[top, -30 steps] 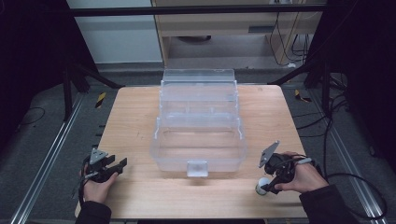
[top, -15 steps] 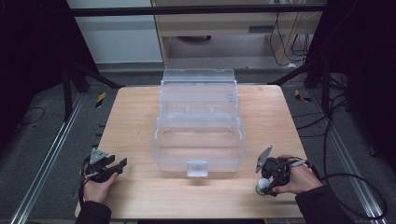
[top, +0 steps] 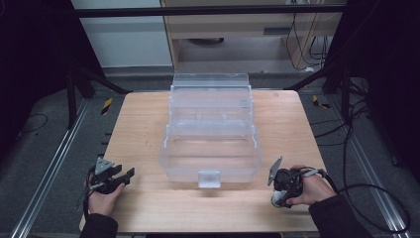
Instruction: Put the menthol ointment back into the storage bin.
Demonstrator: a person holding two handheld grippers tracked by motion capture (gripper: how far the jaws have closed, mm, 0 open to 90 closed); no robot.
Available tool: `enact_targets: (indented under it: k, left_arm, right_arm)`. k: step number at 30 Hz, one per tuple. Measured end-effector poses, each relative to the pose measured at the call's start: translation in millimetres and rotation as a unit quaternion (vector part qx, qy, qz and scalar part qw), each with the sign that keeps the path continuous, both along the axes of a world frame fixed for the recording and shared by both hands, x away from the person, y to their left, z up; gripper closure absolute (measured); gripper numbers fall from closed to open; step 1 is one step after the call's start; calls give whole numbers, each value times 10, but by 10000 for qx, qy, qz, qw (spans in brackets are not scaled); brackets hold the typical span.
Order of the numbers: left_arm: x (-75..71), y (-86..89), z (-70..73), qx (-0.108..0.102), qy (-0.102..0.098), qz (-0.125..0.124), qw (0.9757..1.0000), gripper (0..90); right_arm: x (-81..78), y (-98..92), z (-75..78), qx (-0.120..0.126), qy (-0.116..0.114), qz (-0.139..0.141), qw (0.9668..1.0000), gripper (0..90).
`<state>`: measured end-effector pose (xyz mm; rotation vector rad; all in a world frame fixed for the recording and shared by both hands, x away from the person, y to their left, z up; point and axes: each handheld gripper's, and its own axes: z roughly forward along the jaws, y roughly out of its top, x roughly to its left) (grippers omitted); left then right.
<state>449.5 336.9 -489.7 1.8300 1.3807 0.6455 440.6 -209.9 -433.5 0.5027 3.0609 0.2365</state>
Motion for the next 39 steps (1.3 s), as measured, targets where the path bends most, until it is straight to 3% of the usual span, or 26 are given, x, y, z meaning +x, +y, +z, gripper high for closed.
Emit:
enact_targets:
  k: [12, 20, 39]
  left_arm:
    - [1, -1, -1, 8, 1, 2, 10000, 440]
    - [1, -2, -1, 15, -1, 0, 10000, 441]
    - [4, -5, -3, 27, 22, -5, 10000, 444]
  right_arm:
    - [12, 16, 5, -71, 66, 5, 10000, 501]
    - [11, 43, 87, -50, 162, 9, 9999, 503]
    - [41, 43, 483, 220, -58, -71, 9997, 504]
